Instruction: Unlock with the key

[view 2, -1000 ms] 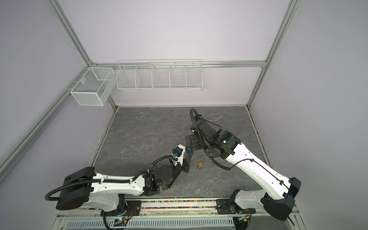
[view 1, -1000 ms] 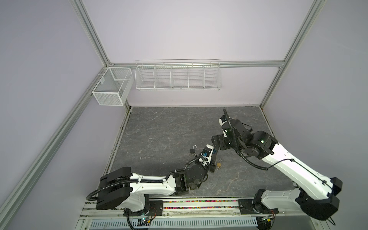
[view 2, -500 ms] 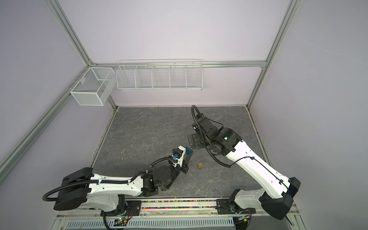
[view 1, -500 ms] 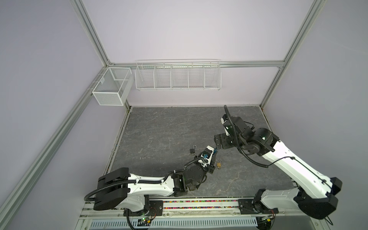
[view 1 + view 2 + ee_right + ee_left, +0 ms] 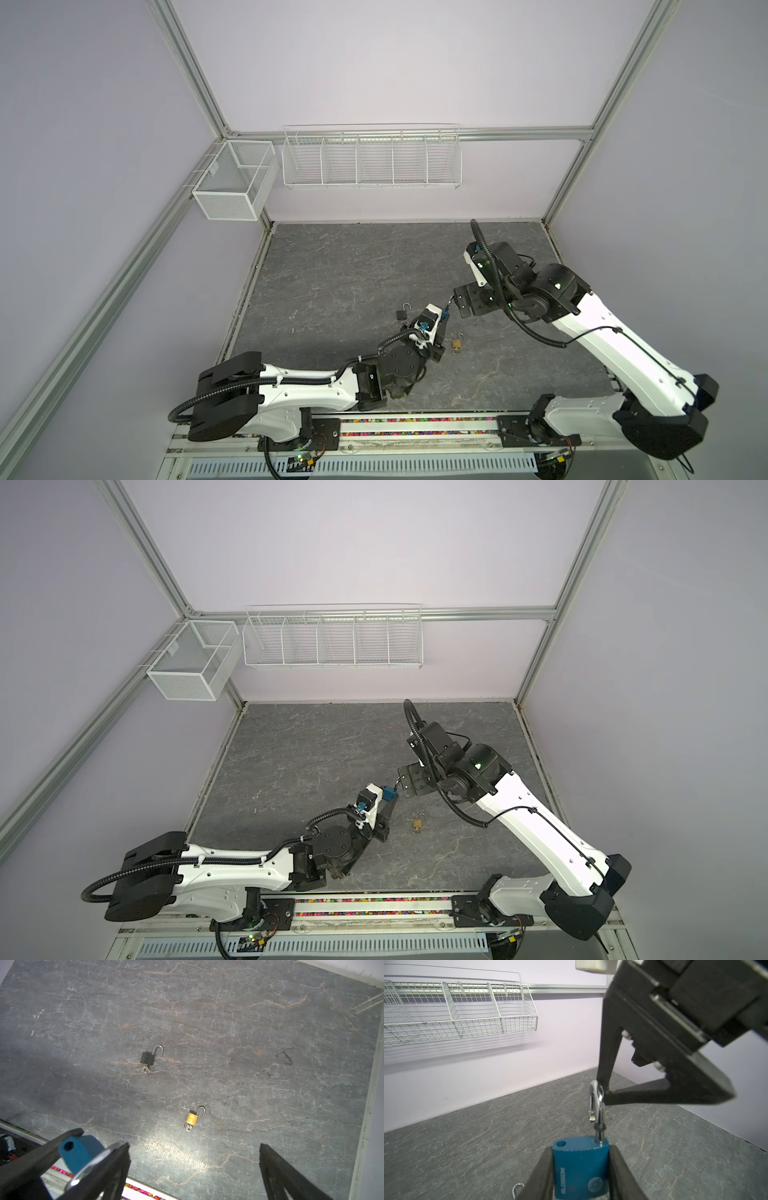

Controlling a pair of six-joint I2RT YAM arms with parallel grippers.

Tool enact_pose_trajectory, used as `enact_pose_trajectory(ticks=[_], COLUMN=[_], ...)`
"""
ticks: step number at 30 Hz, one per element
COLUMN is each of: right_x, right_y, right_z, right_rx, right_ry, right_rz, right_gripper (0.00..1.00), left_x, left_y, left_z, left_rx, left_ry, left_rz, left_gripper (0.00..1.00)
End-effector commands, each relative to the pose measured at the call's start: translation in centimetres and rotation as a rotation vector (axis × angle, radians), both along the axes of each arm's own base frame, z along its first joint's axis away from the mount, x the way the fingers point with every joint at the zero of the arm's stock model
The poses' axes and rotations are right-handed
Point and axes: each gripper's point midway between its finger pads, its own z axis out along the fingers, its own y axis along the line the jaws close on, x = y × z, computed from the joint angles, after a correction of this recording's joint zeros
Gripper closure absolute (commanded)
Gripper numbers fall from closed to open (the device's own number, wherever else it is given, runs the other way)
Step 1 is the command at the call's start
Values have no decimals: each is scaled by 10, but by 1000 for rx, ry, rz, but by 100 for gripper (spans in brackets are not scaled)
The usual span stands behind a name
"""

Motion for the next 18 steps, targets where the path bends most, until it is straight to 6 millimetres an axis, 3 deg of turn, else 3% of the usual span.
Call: enact_pose_trajectory(ticks=[1,5,8,18], right_x=[-9,-2,-2,10], right_y=[3,-25,-16,12], right_z=[10,21,29,22], right_rx=[59,-32,22,24], right_ry=[-24,-94,-100,-43], right_rz=[64,-21,9,68], right_gripper=[2,0,2,3], left_x=[0,-2,-3,-9], left_y=[5,3,1,-10], left_z=[16,16,13,18], left_rx=[-63,-55,-39,-21], left_ry=[-14,-14,-18,-39], left_rz=[7,-11,-17,-77], left_gripper=[100,100,100,100])
